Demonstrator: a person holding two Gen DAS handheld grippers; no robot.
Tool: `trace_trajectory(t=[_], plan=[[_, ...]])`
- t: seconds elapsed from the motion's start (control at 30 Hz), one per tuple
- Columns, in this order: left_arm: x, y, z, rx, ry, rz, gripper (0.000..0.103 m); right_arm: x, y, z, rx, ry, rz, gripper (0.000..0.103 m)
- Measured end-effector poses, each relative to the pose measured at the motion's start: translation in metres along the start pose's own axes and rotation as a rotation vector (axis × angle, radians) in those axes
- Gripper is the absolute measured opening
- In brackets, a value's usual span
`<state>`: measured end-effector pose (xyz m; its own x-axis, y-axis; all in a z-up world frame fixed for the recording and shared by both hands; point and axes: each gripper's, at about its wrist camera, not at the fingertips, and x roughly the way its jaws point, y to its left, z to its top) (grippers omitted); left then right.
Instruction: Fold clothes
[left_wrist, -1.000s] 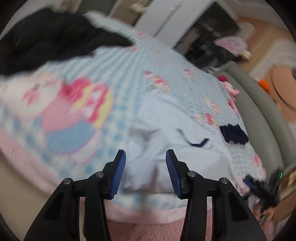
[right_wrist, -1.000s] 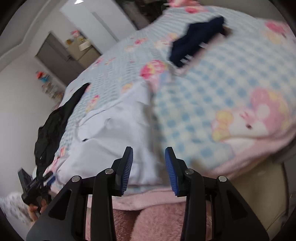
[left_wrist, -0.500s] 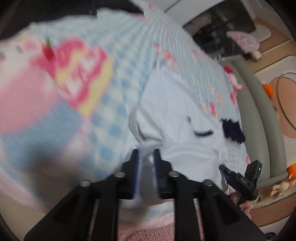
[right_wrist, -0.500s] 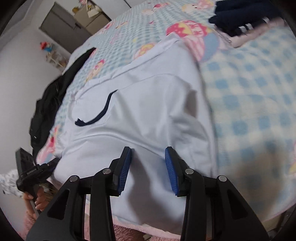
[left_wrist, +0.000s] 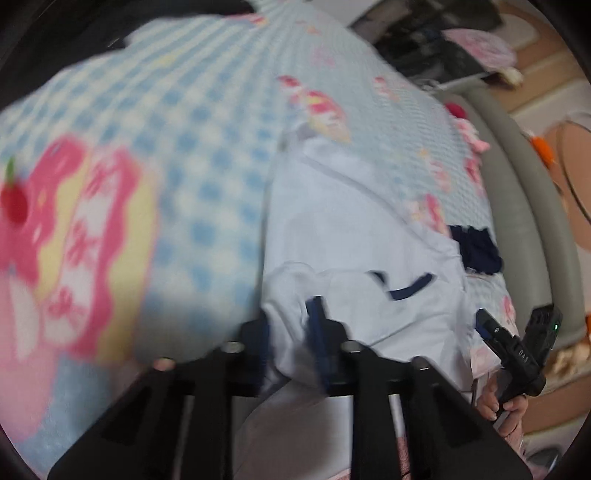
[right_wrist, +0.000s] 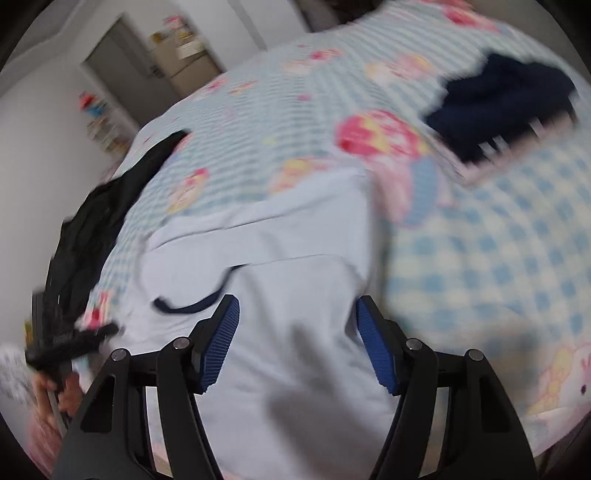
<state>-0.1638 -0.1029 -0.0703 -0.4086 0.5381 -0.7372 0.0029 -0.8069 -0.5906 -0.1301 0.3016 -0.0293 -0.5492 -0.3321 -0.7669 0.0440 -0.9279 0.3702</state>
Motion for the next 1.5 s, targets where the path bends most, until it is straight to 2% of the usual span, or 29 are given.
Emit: trace_trajectory(t=[0.07, 0.1, 0.13, 0.17, 0.2, 0.23, 0.33, 0.43, 0.53, 0.57, 0.6, 0.7, 0.77, 0.8, 0.83, 0.9, 0.97, 1.07, 1.1, 1.23, 1.27, 1.37, 1.4, 1.5], plan=[[-0.003, -0.011, 0.008, 0.059, -0.018, -0.013, 0.014, 0.008, 0.031, -0.002, -0.072, 0.038, 0.079, 0.073], [-0.003, -0.015, 0.012, 0.087, -0.022, 0.000, 0.018, 0.013, 0.046, -0.003, -0.107, 0.060, 0.125, 0.073], [-0.006, -0.014, 0.013, 0.090, -0.023, 0.040, 0.025, 0.020, 0.063, -0.004, -0.144, 0.084, 0.144, 0.072], [-0.015, -0.007, 0.010, 0.070, -0.051, 0.068, 0.047, 0.028, 0.080, -0.005, -0.182, 0.108, 0.141, 0.072], [-0.024, -0.001, 0.007, 0.049, -0.079, 0.095, 0.051, 0.033, 0.095, -0.005, -0.218, 0.120, 0.136, 0.072], [-0.033, 0.005, 0.002, 0.029, -0.109, 0.110, 0.052, 0.036, 0.108, -0.005, -0.252, 0.120, 0.130, 0.072], [-0.057, 0.025, -0.029, -0.019, -0.176, 0.040, 0.053, 0.037, 0.144, -0.001, -0.337, 0.106, 0.183, 0.072], [-0.059, 0.034, -0.057, -0.011, -0.186, -0.026, 0.053, 0.057, 0.178, 0.002, -0.439, 0.131, 0.184, 0.073], [-0.044, 0.033, -0.069, 0.019, -0.168, 0.004, 0.048, 0.093, 0.201, 0.003, -0.498, 0.182, 0.229, 0.073], [-0.041, 0.030, -0.070, 0.027, -0.172, 0.000, 0.041, 0.105, 0.206, 0.002, -0.509, 0.200, 0.238, 0.074], [-0.039, 0.026, -0.071, 0.037, -0.185, -0.005, 0.038, 0.118, 0.212, 0.002, -0.519, 0.219, 0.235, 0.075], [-0.047, 0.017, -0.071, 0.082, -0.245, -0.006, 0.038, 0.151, 0.219, -0.003, -0.527, 0.278, 0.206, 0.076], [-0.043, 0.014, -0.069, 0.088, -0.242, -0.007, 0.038, 0.163, 0.220, -0.006, -0.512, 0.309, 0.219, 0.074], [-0.041, 0.012, -0.068, 0.091, -0.240, -0.008, 0.037, 0.167, 0.220, -0.007, -0.501, 0.323, 0.230, 0.058], [-0.039, 0.011, -0.067, 0.093, -0.237, -0.009, 0.034, 0.169, 0.221, -0.008, -0.497, 0.333, 0.251, 0.048], [-0.035, 0.012, -0.065, 0.090, -0.229, -0.006, 0.020, 0.171, 0.225, -0.011, -0.515, 0.338, 0.259, 0.039], [-0.032, 0.014, -0.064, 0.091, -0.229, -0.007, 0.013, 0.174, 0.228, -0.015, -0.542, 0.338, 0.239, 0.031], [-0.035, 0.010, -0.067, 0.093, -0.255, -0.031, 0.011, 0.172, 0.231, -0.012, -0.547, 0.337, 0.233, 0.020], [-0.036, 0.011, -0.066, 0.090, -0.254, -0.033, 0.011, 0.171, 0.232, -0.010, -0.546, 0.336, 0.232, 0.019], [-0.036, 0.022, -0.069, 0.052, -0.232, -0.058, 0.011, 0.166, 0.235, -0.004, -0.545, 0.334, 0.230, 0.020], [-0.035, 0.025, -0.070, 0.038, -0.224, -0.069, 0.011, 0.165, 0.236, -0.002, -0.544, 0.333, 0.230, 0.024], [-0.033, 0.027, -0.072, 0.028, -0.225, -0.076, 0.012, 0.162, 0.239, 0.003, -0.543, 0.332, 0.229, 0.056], [-0.032, 0.026, -0.071, 0.027, -0.224, -0.074, 0.012, 0.161, 0.240, 0.005, -0.543, 0.331, 0.228, 0.061], [-0.028, 0.025, -0.068, 0.021, -0.223, -0.071, 0.012, 0.171, 0.249, 0.003, -0.569, 0.376, 0.230, 0.059]])
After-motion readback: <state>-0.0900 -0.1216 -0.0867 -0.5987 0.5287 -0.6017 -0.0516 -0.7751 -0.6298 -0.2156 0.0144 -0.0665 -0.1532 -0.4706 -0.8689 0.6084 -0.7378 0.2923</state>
